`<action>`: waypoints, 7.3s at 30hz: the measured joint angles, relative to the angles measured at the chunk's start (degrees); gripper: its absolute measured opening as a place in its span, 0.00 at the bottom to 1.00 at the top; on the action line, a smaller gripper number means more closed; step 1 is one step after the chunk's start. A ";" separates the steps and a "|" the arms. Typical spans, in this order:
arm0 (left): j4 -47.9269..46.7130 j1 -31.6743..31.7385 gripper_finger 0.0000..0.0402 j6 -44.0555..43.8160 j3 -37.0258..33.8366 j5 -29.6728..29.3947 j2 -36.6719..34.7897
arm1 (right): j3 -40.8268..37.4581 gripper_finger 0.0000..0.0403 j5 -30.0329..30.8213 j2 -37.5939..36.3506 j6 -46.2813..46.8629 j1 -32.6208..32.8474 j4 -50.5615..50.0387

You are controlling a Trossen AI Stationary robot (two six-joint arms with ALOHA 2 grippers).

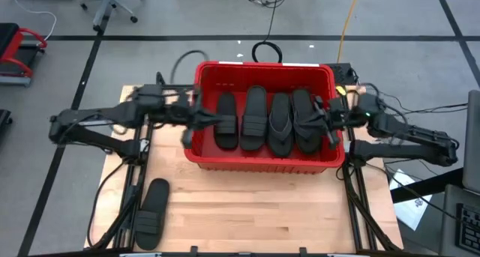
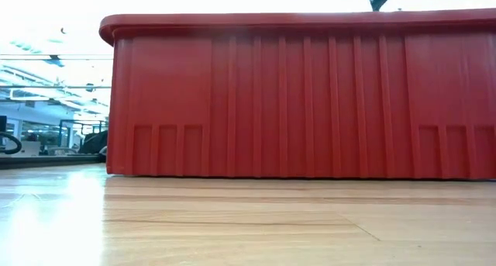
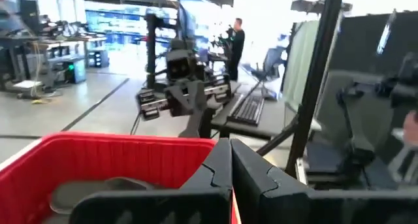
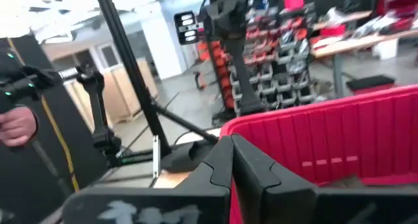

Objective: Pick and place slides into bin
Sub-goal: Stack the black slipper on top of the black slipper

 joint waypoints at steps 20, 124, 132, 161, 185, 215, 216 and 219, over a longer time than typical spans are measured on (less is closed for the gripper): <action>-36.77 -27.12 0.00 -30.37 -8.63 3.27 -12.06 | -6.23 0.00 5.25 -8.04 5.24 2.65 0.57; -57.79 -33.92 0.00 12.87 27.48 -36.12 -10.93 | -6.19 0.00 9.38 -3.47 9.93 2.62 11.71; -41.00 -33.40 0.00 -1.67 -2.28 -32.89 -30.47 | -6.17 0.00 9.34 -3.40 9.93 2.62 12.15; -24.46 12.53 0.00 4.57 -8.58 6.88 -13.56 | -6.17 0.00 6.10 -1.59 6.95 2.61 12.40; -85.13 25.15 0.00 44.14 46.84 20.39 40.36 | -6.17 0.00 -4.52 -6.07 5.19 -5.03 3.41; -86.30 28.60 0.01 53.36 46.27 24.52 42.38 | -6.17 0.38 -4.22 -3.21 9.20 -4.87 4.24; -86.31 28.60 0.01 53.37 46.27 24.50 42.37 | -6.17 0.32 -4.18 -3.16 7.96 -4.87 4.24; -86.30 28.58 0.01 53.76 46.27 24.62 42.37 | -6.17 0.12 -3.98 -3.18 5.00 -4.89 4.22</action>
